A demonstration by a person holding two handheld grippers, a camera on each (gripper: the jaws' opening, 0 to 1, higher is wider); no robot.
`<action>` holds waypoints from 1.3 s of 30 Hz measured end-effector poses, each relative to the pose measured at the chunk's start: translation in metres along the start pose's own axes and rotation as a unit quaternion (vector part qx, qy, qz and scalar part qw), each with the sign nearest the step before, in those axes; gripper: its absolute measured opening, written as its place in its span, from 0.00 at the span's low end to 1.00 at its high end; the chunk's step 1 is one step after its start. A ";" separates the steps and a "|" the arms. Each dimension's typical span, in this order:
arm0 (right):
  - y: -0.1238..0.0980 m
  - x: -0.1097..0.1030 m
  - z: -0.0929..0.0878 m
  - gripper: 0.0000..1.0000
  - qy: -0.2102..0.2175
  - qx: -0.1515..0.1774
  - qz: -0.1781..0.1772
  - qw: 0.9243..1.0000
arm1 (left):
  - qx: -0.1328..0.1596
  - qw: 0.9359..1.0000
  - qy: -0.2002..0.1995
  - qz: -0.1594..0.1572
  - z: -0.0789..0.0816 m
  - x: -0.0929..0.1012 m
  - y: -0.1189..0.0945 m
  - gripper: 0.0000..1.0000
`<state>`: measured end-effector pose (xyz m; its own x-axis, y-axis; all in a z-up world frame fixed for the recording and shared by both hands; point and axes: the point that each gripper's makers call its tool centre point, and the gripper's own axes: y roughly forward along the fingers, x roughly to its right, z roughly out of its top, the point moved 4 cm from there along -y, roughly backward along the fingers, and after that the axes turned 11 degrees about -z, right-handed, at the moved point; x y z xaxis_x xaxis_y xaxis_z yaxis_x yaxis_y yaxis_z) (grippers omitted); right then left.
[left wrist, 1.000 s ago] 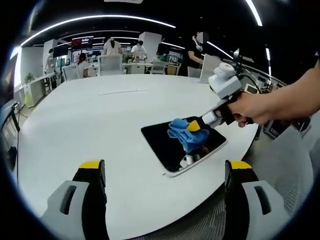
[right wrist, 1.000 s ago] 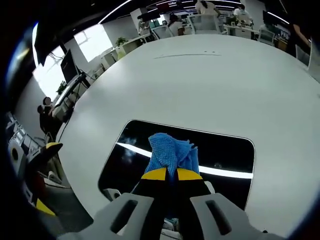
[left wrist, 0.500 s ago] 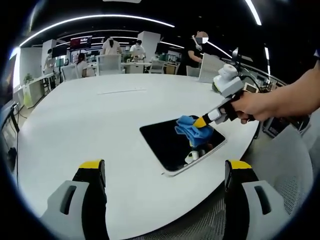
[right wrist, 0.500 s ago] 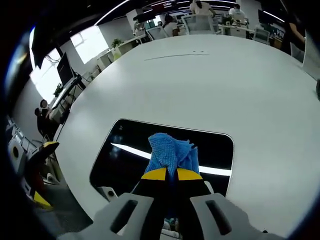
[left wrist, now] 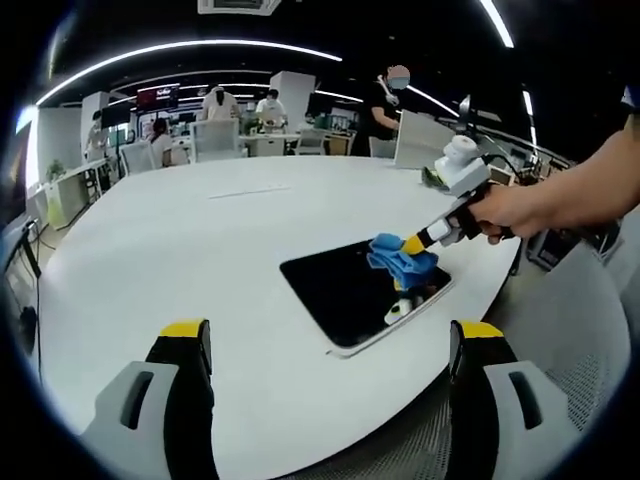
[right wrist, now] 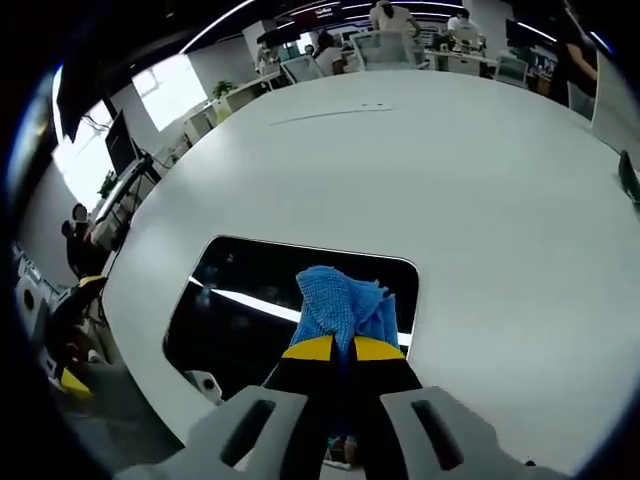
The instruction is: Wipe the mirror surface with the cleaning cloth until all visible marks leave the cleaned area.
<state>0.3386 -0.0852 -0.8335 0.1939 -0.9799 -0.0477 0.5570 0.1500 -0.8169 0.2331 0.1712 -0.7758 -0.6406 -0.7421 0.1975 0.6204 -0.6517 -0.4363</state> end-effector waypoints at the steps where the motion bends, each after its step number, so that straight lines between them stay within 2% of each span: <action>1: -0.001 0.003 -0.001 0.00 0.002 0.000 -0.002 1.000 | 0.004 1.000 0.002 0.000 0.001 0.000 0.000 0.99; 6: -0.003 0.013 -0.002 0.00 0.003 0.000 -0.011 1.000 | 0.005 1.000 0.016 0.000 0.002 0.000 -0.001 0.99; 7: -0.003 0.015 -0.003 0.00 0.007 0.000 -0.013 1.000 | 0.010 0.999 0.029 0.011 0.004 -0.002 -0.003 0.99; 13: -0.004 0.023 -0.003 0.00 0.011 -0.002 -0.020 1.000 | -0.005 1.000 0.027 0.016 0.001 -0.004 -0.003 0.99; 15: -0.005 0.026 -0.004 0.00 0.011 -0.003 -0.024 1.000 | -0.011 1.000 0.021 0.006 -0.001 -0.001 -0.002 0.99; 16: -0.005 0.028 -0.004 0.00 0.012 -0.003 -0.026 1.000 | -0.023 1.000 0.014 -0.014 -0.005 0.004 -0.002 0.99; 19: -0.006 0.032 -0.004 0.00 0.012 -0.006 -0.032 0.999 | -0.021 1.000 0.015 -0.012 -0.004 0.003 -0.002 0.99; 21: -0.005 0.032 -0.005 0.00 0.012 -0.006 -0.031 0.999 | -0.027 0.999 0.010 -0.014 -0.006 0.004 -0.001 0.99; 32: -0.003 0.031 -0.006 0.00 0.012 -0.001 -0.044 0.999 | -0.015 1.000 0.003 0.012 -0.002 -0.002 -0.003 0.99; 39: -0.011 0.024 -0.013 0.00 0.011 0.000 -0.044 0.999 | -0.011 1.000 0.003 0.007 -0.001 -0.001 -0.002 0.99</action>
<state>0.3269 -0.1121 -0.8334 0.1269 -0.9918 0.0125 0.5714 0.0628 -0.8183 0.2322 0.1733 -0.7760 -0.6350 -0.7499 0.1858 0.6196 -0.6379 -0.4573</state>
